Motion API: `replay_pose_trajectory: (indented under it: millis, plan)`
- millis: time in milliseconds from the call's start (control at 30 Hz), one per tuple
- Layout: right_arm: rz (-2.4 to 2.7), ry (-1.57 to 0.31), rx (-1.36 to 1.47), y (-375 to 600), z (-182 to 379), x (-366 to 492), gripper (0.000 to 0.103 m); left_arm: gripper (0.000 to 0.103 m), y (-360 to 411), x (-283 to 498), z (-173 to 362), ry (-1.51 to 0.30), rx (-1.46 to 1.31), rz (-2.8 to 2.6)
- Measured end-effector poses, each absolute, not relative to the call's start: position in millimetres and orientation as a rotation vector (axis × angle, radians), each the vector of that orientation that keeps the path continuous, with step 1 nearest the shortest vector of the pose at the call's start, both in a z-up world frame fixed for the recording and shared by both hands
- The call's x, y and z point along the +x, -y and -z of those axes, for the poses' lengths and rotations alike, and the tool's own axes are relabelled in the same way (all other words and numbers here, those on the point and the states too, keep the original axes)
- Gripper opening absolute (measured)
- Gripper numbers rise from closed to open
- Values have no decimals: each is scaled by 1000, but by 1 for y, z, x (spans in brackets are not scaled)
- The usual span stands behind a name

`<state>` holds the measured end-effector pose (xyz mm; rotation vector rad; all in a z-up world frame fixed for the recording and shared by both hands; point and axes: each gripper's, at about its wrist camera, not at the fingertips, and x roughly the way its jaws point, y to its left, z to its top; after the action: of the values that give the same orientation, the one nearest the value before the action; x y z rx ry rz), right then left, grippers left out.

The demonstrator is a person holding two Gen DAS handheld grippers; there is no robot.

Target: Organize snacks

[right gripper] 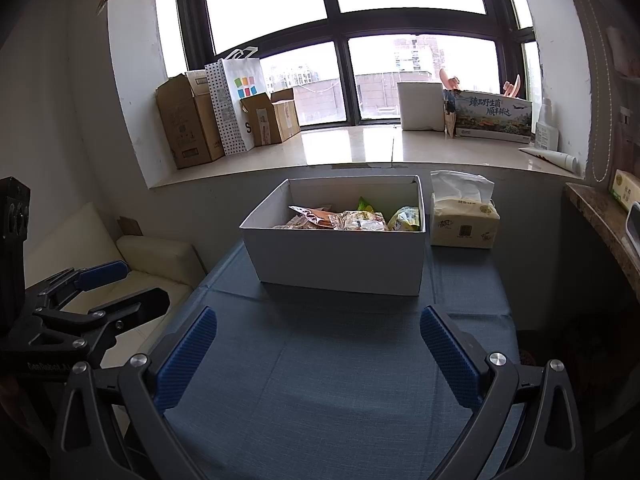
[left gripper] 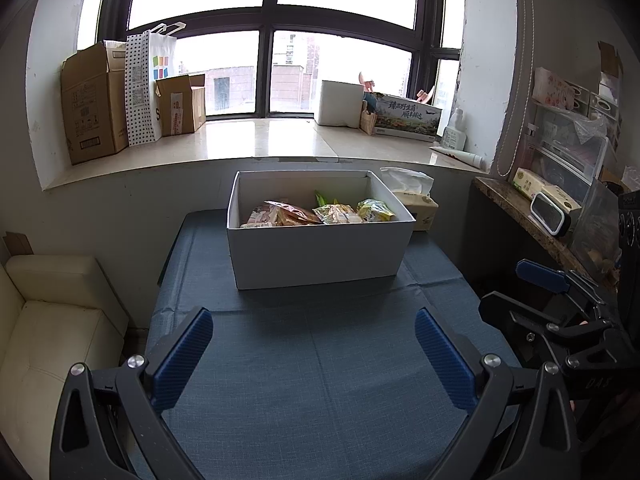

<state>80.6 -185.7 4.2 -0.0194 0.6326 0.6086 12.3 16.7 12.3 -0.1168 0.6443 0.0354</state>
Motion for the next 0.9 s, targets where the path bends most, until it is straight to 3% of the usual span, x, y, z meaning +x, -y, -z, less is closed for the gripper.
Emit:
replay_pose_trajectory:
  millis: [900]
  plan:
    - [-612, -634, -23, 186, -4, 81, 103, 103, -19, 12, -12, -648, -121, -38]
